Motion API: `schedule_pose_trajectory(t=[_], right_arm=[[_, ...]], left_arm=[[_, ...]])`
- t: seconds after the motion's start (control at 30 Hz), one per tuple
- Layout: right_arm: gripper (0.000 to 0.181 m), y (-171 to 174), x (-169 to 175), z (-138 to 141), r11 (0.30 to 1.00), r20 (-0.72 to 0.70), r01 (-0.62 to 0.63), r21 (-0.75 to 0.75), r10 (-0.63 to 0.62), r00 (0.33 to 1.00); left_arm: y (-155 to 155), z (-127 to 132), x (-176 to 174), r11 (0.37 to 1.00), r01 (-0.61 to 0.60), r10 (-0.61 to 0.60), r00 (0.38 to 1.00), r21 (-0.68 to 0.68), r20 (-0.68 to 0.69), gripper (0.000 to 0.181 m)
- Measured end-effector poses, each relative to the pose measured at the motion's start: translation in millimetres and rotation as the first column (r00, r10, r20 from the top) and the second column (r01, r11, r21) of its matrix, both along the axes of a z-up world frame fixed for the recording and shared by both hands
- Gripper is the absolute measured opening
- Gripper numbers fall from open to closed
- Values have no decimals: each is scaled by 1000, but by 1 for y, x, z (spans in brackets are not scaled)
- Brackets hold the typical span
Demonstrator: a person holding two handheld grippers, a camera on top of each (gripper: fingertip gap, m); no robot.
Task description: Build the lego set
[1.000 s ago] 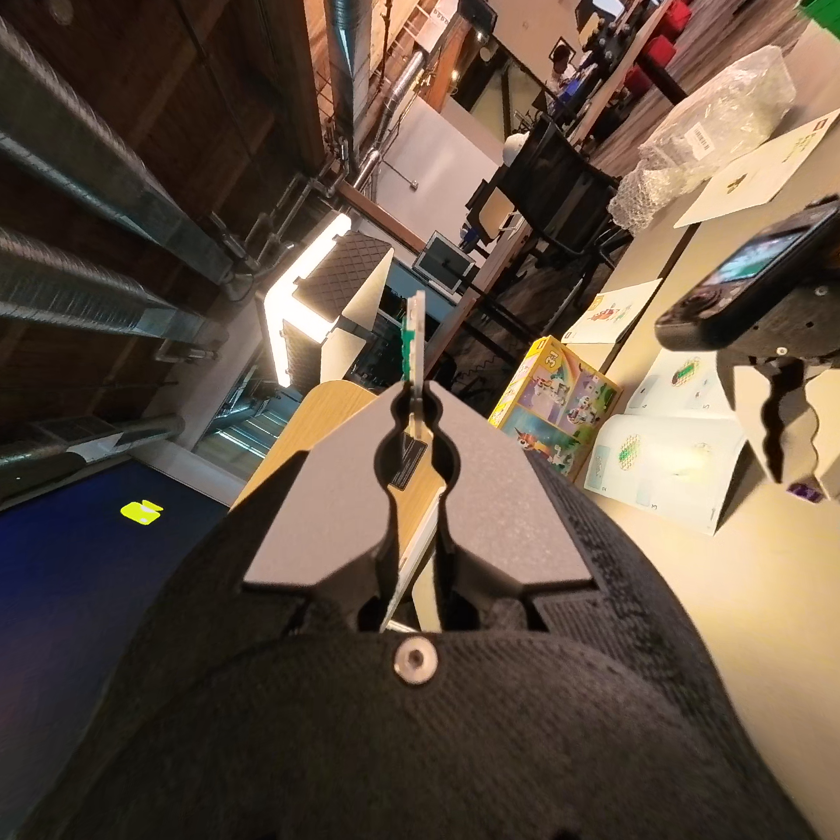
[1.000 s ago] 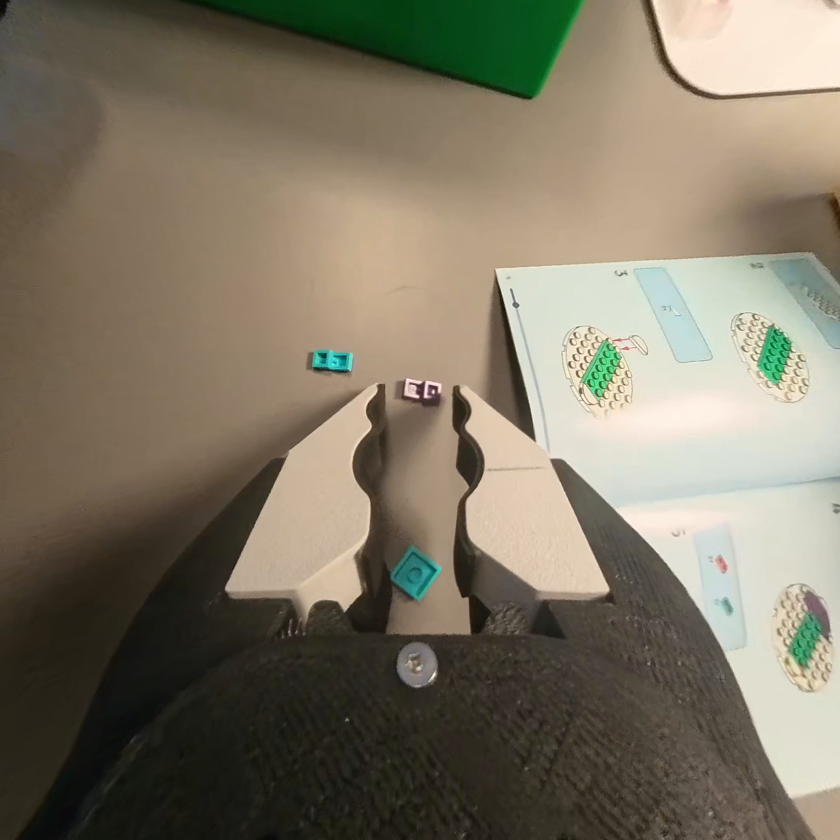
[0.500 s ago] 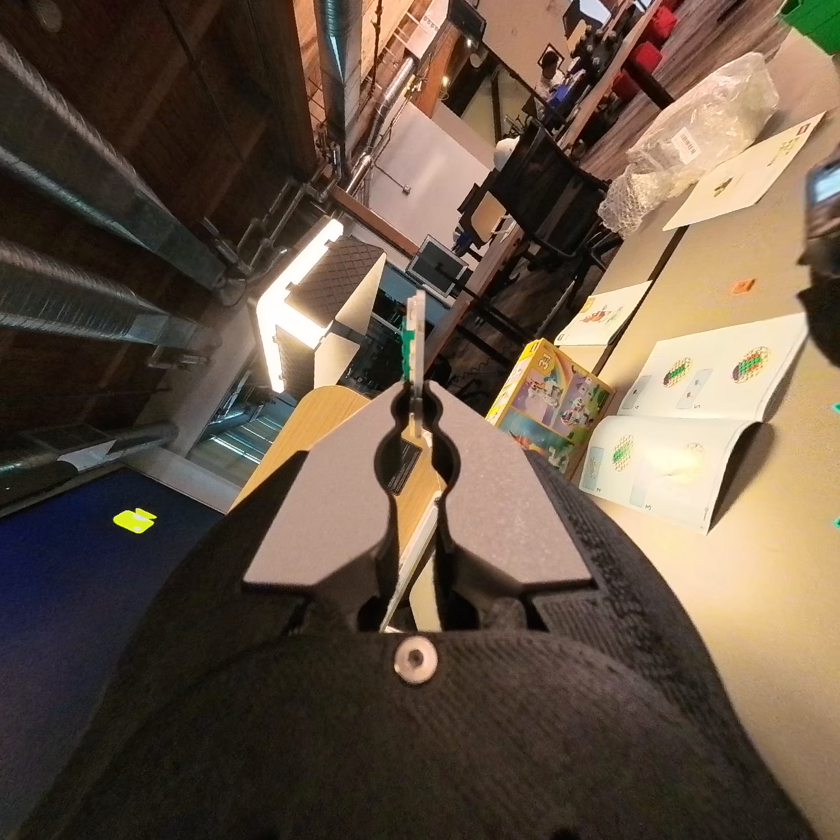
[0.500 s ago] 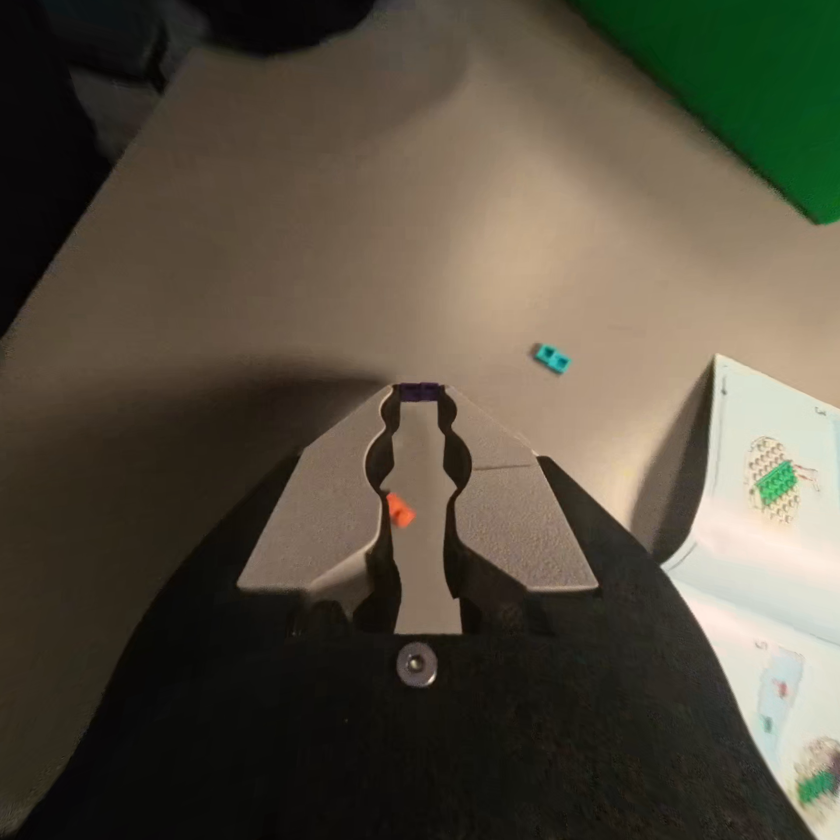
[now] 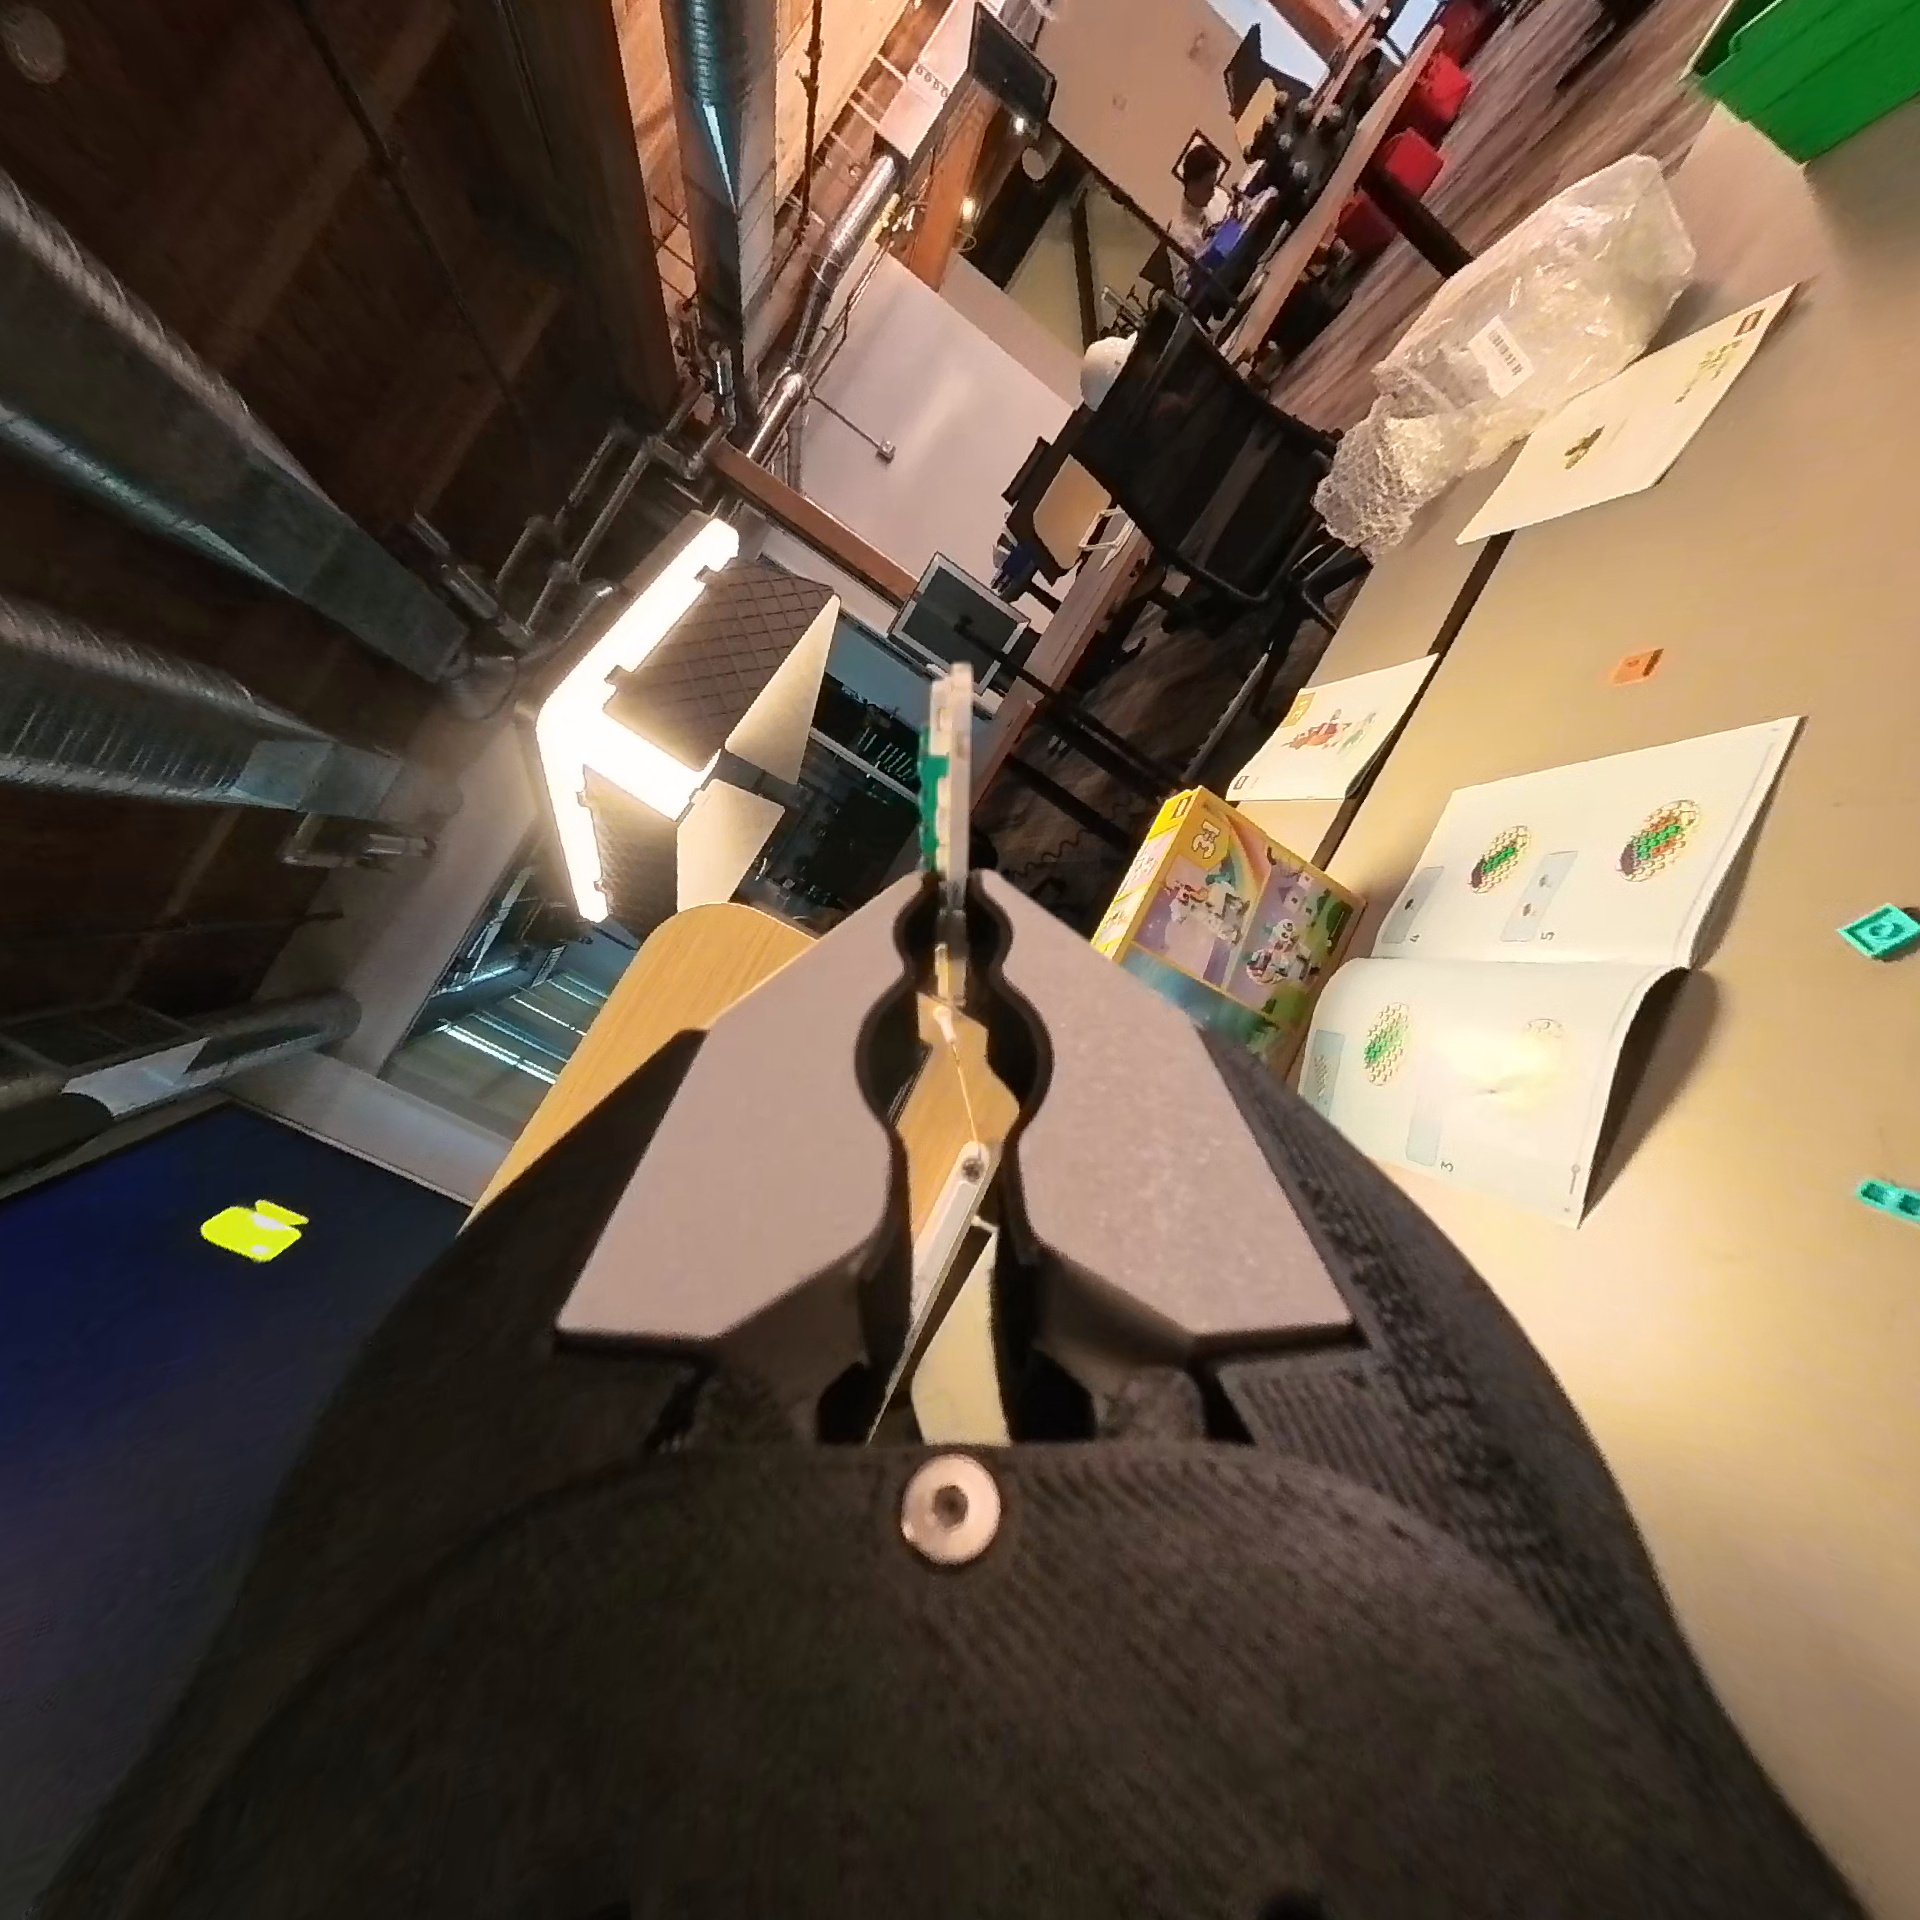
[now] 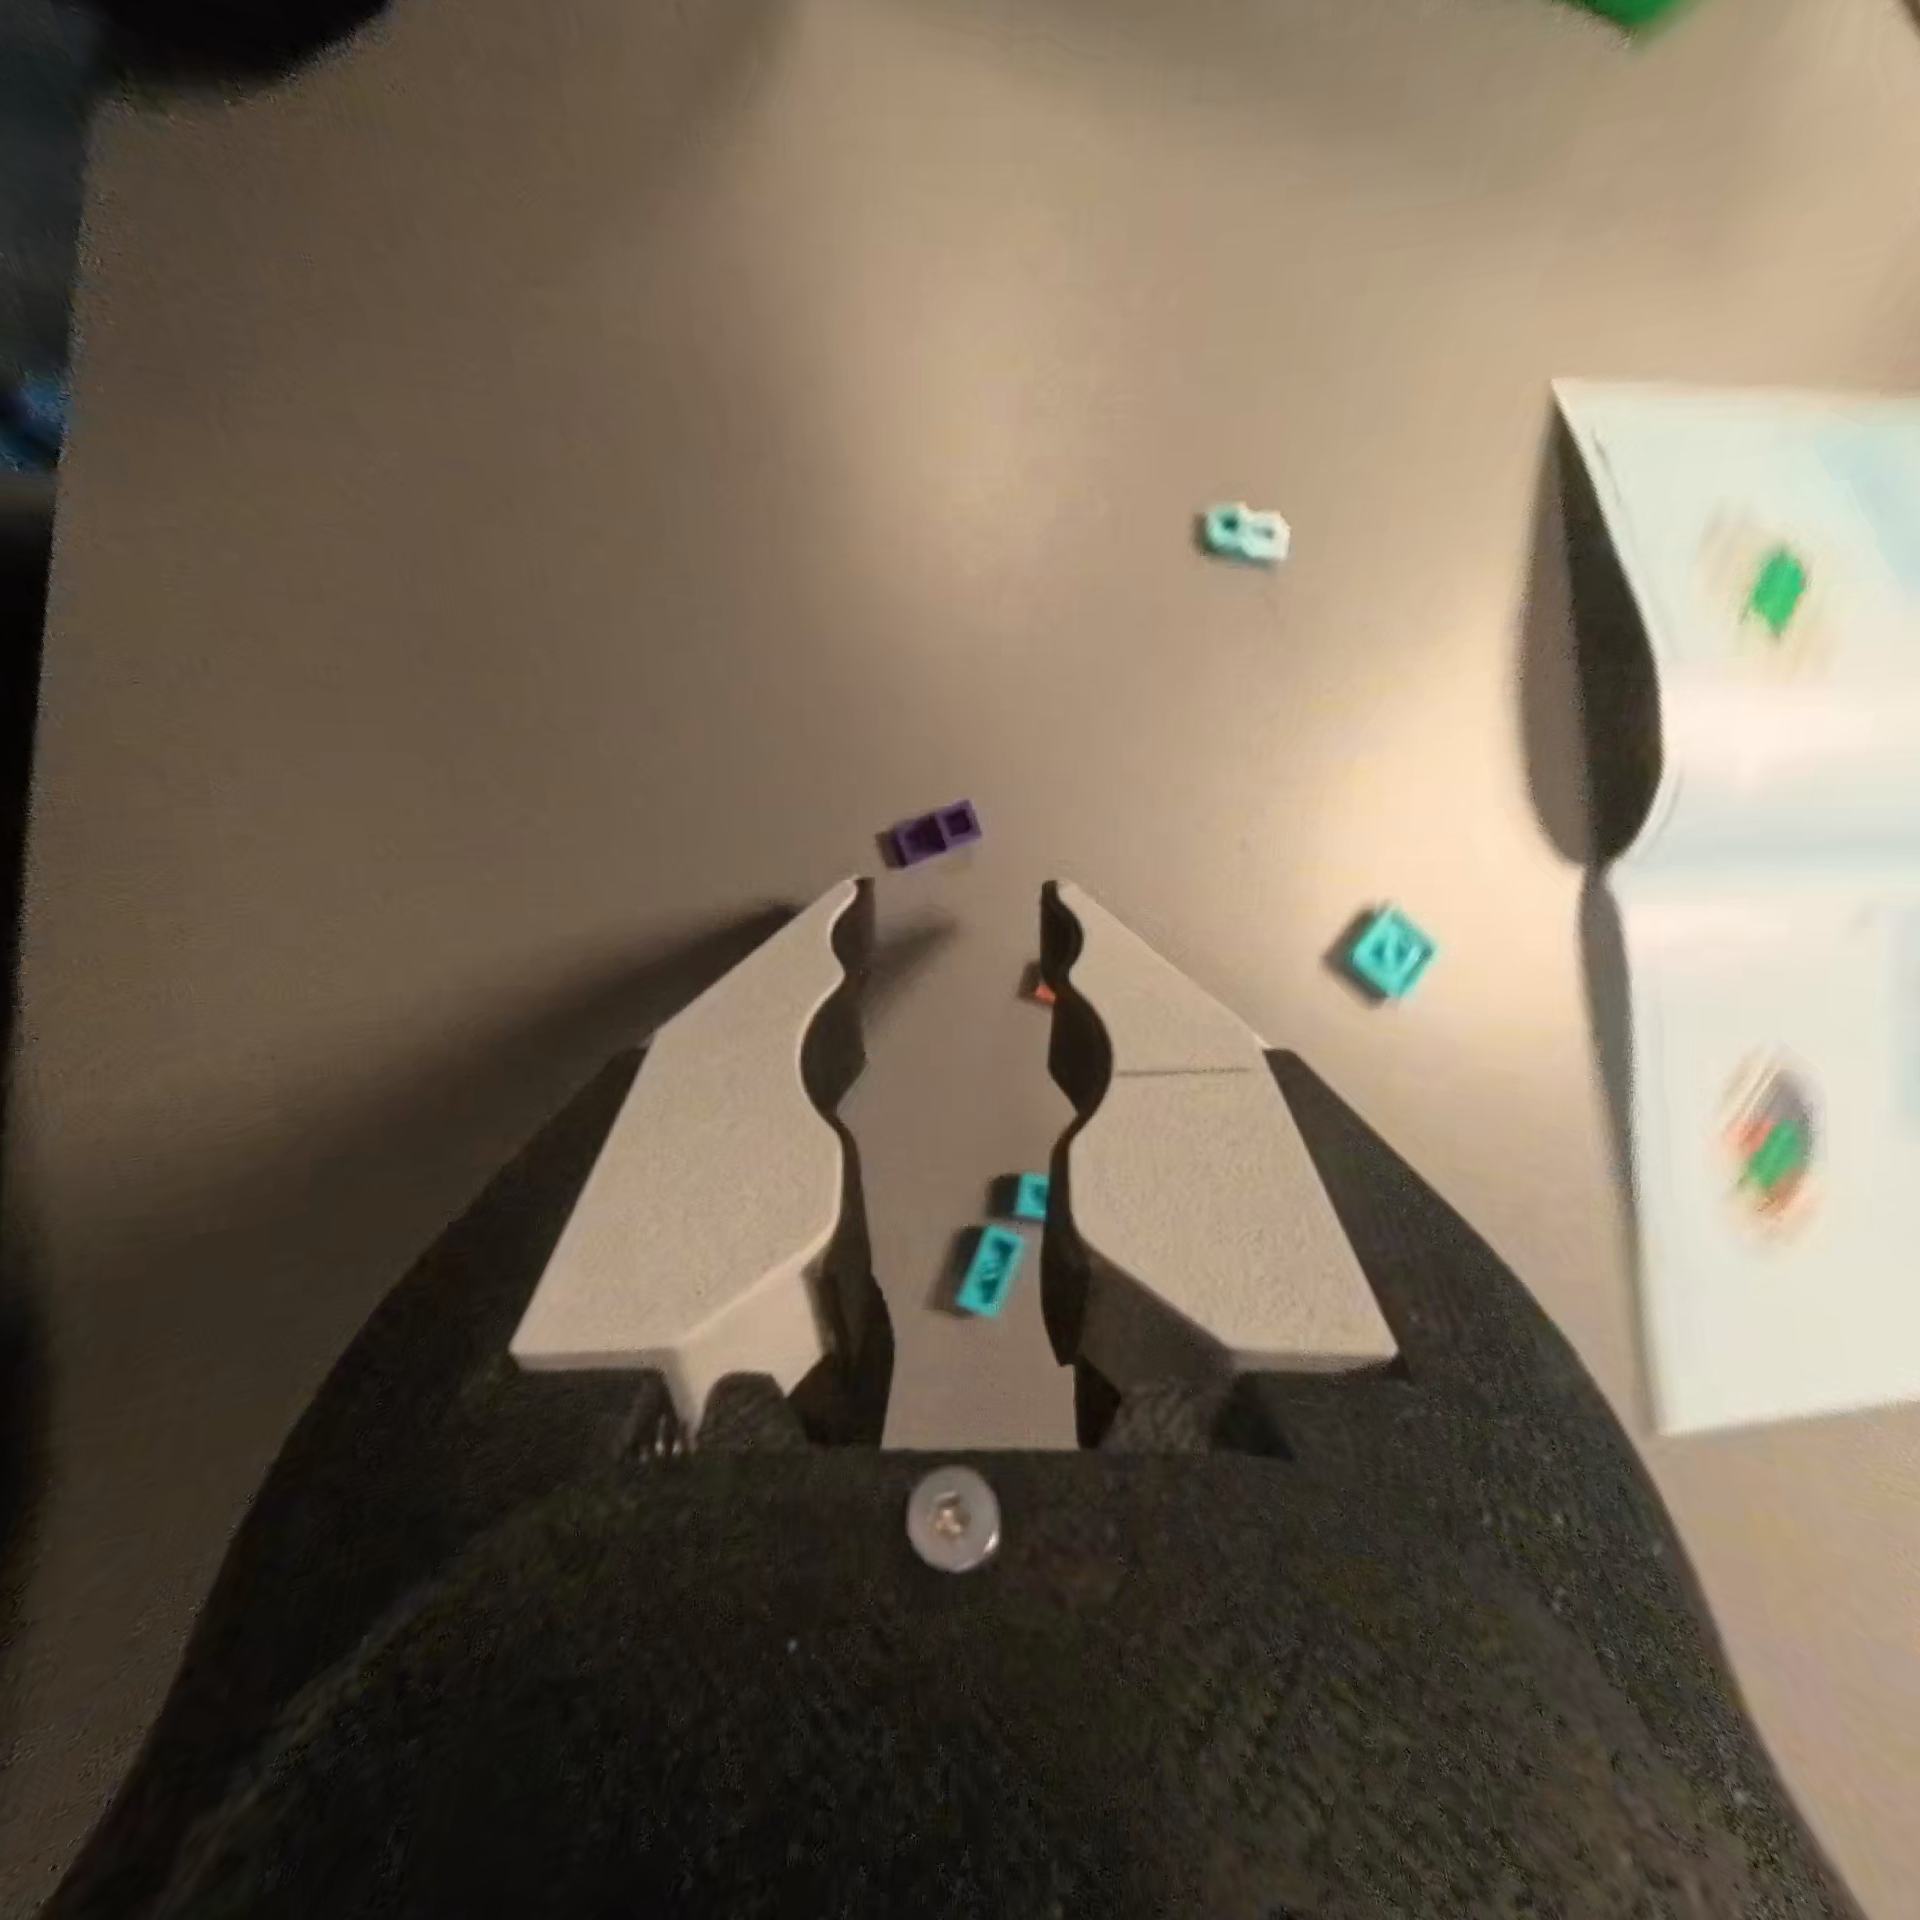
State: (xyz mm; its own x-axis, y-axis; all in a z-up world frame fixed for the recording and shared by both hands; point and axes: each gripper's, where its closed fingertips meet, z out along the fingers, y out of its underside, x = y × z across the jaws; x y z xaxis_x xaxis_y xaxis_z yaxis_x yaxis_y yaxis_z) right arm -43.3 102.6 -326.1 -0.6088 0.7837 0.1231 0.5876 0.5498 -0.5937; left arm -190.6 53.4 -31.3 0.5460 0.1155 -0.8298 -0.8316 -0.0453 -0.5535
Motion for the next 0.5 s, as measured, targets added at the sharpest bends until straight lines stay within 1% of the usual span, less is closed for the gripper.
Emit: schedule_pose_trajectory(t=[0.03,0.1,0.2,0.27,0.33,0.5], right_arm=[[29,0,3,-2,994,16,89,-70,-88,996],[27,-3,5,-4,953,39,240,-187,-237,971],[27,-8,4,-6,893,48,365,-264,-366,930],[26,-12,0,-7,860,47,420,-288,-426,904],[23,-13,-3,-8,846,23,454,-278,-467,884],[15,-10,-6,-10,856,-42,484,-182,-499,866]], left_arm=[[1,0,1,1000,4,-4,1000,-1,0,4],[3,-1,3,1000,11,-11,1000,-7,-3,4],[4,-2,5,1000,20,-20,1000,-12,-7,4],[5,-2,6,1000,25,-25,1000,-15,-9,4],[5,-2,8,999,29,-29,1000,-16,-12,4],[5,-1,12,999,50,-50,999,-13,-15,4]])
